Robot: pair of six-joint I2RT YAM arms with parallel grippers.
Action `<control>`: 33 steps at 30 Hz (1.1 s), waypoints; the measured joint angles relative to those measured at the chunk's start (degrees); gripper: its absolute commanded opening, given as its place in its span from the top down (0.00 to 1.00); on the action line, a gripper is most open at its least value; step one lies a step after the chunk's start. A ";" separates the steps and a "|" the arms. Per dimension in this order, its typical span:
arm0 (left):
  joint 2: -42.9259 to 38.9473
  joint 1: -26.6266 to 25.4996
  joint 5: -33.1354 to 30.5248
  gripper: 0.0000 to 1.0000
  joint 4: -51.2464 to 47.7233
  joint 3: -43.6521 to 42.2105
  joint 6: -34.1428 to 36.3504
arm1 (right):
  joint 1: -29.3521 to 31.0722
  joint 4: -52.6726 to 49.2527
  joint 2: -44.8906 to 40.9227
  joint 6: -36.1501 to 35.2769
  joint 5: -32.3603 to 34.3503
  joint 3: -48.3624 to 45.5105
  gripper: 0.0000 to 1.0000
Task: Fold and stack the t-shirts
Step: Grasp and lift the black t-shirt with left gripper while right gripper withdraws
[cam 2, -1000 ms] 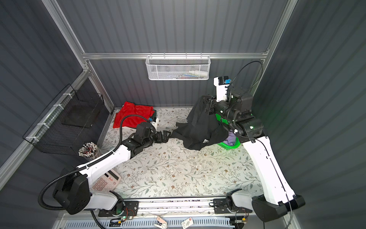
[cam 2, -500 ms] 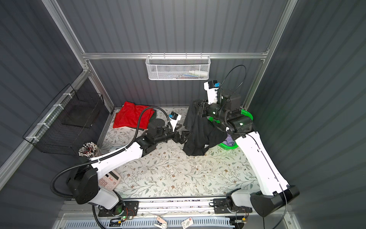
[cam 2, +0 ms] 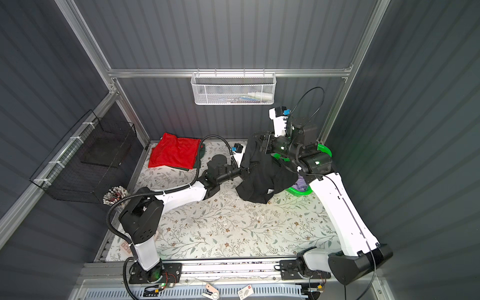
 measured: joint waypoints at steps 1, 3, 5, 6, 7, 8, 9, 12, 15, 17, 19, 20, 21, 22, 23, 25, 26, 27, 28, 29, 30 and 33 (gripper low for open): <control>-0.22 0.00 -1.09 1.00 0.13 0.00 0.04 | -0.33 0.44 -0.24 0.50 -0.31 -0.81 1.00; -1.01 0.00 -3.23 1.00 -0.42 0.00 0.50 | -0.98 1.70 -0.85 1.53 -0.96 -2.75 0.96; -2.64 0.00 -5.95 1.00 -2.49 0.00 1.46 | -1.75 2.54 -1.46 2.34 -1.07 -4.68 0.72; -3.78 0.04 -7.39 1.00 -3.67 0.00 2.23 | -2.25 2.73 -1.77 2.75 -0.92 -5.62 0.57; -5.14 0.07 -8.79 1.00 -5.16 0.11 3.15 | -2.84 2.82 -2.10 2.97 -0.46 -6.62 0.50; -6.54 0.09 -10.10 1.00 -6.60 0.44 4.31 | -3.32 2.82 -2.38 3.21 0.15 -7.43 0.47; -7.78 0.11 -11.45 1.00 -8.46 1.36 5.75 | -3.89 2.64 -2.75 3.17 1.60 -8.39 0.44; -9.86 0.48 -15.37 1.00 -14.05 7.39 10.19 | -5.25 0.44 -3.78 3.56 8.59 -10.99 0.43; -11.76 1.03 -17.70 1.00 -15.13 12.55 14.32 | -7.52 -3.96 -4.17 5.01 16.96 -13.16 0.43; -12.92 1.25 -18.38 1.00 -15.47 15.08 16.46 | -10.03 -6.40 -4.17 6.43 21.73 -15.37 0.44; -13.14 1.25 -18.62 1.00 -15.65 18.40 18.23 | -13.07 -8.20 -4.13 7.65 25.68 -18.40 0.44; -13.11 1.36 -18.62 1.00 -15.91 19.82 18.95 | -14.36 -9.05 -3.96 8.17 27.61 -20.04 0.44; -13.09 1.36 -18.62 1.00 -16.68 21.38 19.82 | -15.58 -9.88 -3.72 8.68 29.42 -21.70 0.43; -13.05 1.36 -18.62 1.00 -17.31 22.82 20.70 | -16.55 -10.62 -3.21 9.03 30.88 -23.15 0.42; -13.05 1.33 -18.71 1.00 -18.10 24.02 21.44 | -17.29 -11.04 -2.67 9.29 31.82 -24.26 0.41; -13.18 1.33 -19.56 1.00 -18.43 25.31 23.23 | -18.75 -11.80 -1.05 9.68 33.35 -26.12 0.42; -13.42 1.33 -20.17 1.00 -18.49 25.33 24.00 | -19.34 -12.02 -0.20 9.88 33.90 -26.77 0.41; -13.68 1.33 -21.05 1.00 -18.73 25.20 24.98 | -20.00 -12.24 0.74 9.94 34.34 -27.43 0.42; -14.08 1.33 -22.05 1.00 -19.02 24.83 25.86 | -20.61 -12.44 1.68 9.99 34.84 -27.98 0.42; -14.60 1.33 -23.04 1.00 -19.28 24.13 26.56 | -21.11 -12.55 2.49 10.01 35.10 -28.35 0.42; -15.43 1.33 -24.46 1.00 -19.54 23.04 27.30 | -21.68 -12.57 3.37 10.03 35.26 -28.70 0.43; -18.32 1.55 -28.41 1.00 -20.87 19.98 28.87 | -23.10 -12.55 5.88 9.90 35.56 -29.05 0.47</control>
